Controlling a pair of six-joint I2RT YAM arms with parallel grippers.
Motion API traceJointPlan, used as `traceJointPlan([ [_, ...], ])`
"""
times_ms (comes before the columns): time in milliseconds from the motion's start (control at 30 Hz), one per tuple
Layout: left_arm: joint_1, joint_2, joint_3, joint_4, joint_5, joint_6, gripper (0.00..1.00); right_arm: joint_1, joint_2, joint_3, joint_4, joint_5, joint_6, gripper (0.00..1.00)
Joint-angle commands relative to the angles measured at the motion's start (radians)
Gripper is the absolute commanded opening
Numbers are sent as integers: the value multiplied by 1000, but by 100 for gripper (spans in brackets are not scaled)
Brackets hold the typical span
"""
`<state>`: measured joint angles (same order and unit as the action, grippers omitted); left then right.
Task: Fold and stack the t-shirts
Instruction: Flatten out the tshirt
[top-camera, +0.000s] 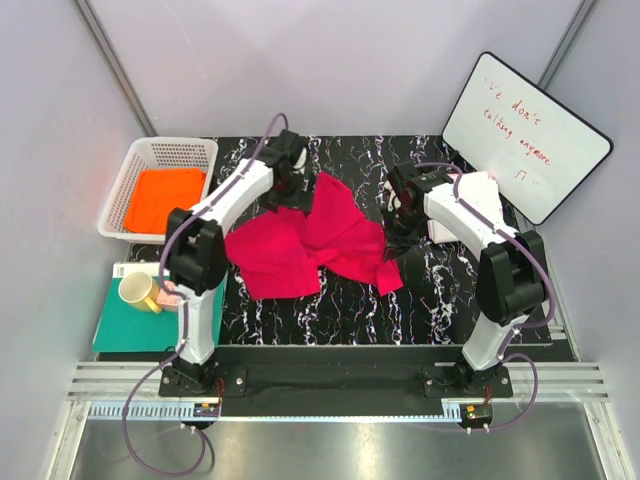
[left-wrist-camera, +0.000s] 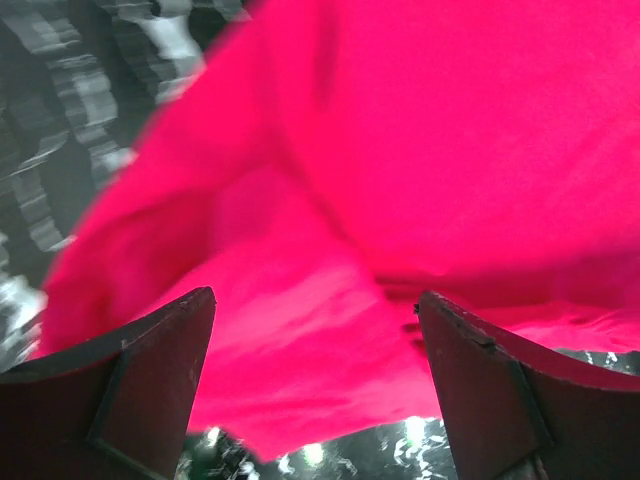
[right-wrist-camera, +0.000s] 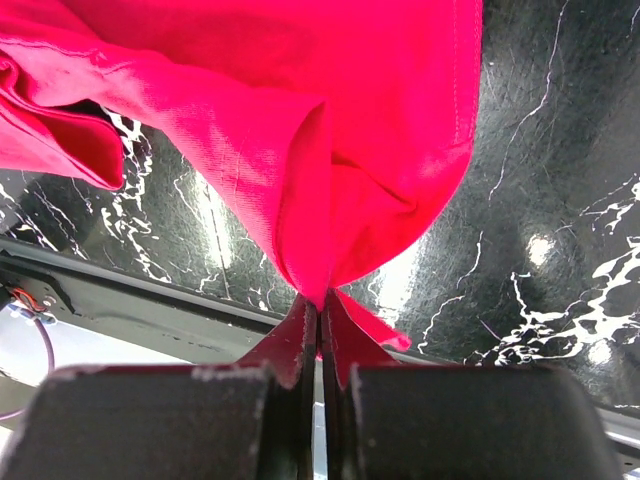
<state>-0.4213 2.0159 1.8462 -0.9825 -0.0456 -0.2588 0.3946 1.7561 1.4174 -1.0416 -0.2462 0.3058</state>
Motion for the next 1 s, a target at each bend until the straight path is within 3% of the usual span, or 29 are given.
traceJointPlan([
  [0,-31,138,94,-79,89,49,89,1,-4,26,23,1,-20,0],
  [133,-71,222,133,-126,6,78,90,1,-3,20,31,1,-17,0],
  [200,-76,250,137,-142,-19,82,83,1,0,17,32,2,-19,0],
  [333,-76,245,119,-143,-72,76,28,1,9,14,35,8,-25,0],
  [367,-76,242,114,-145,-82,75,0,1,11,14,35,12,-28,0],
  [700,-51,5,-10,-180,-345,1,0,1,82,2,57,-47,-40,0],
  [867,24,-178,-169,-240,-369,-75,0,1,131,-17,52,-100,-66,0],
  [933,56,-233,-253,-269,-376,-100,0,1,141,-11,42,-107,-77,8],
  [967,62,-250,-280,-295,-381,-105,0,1,141,0,38,-107,-83,19],
])
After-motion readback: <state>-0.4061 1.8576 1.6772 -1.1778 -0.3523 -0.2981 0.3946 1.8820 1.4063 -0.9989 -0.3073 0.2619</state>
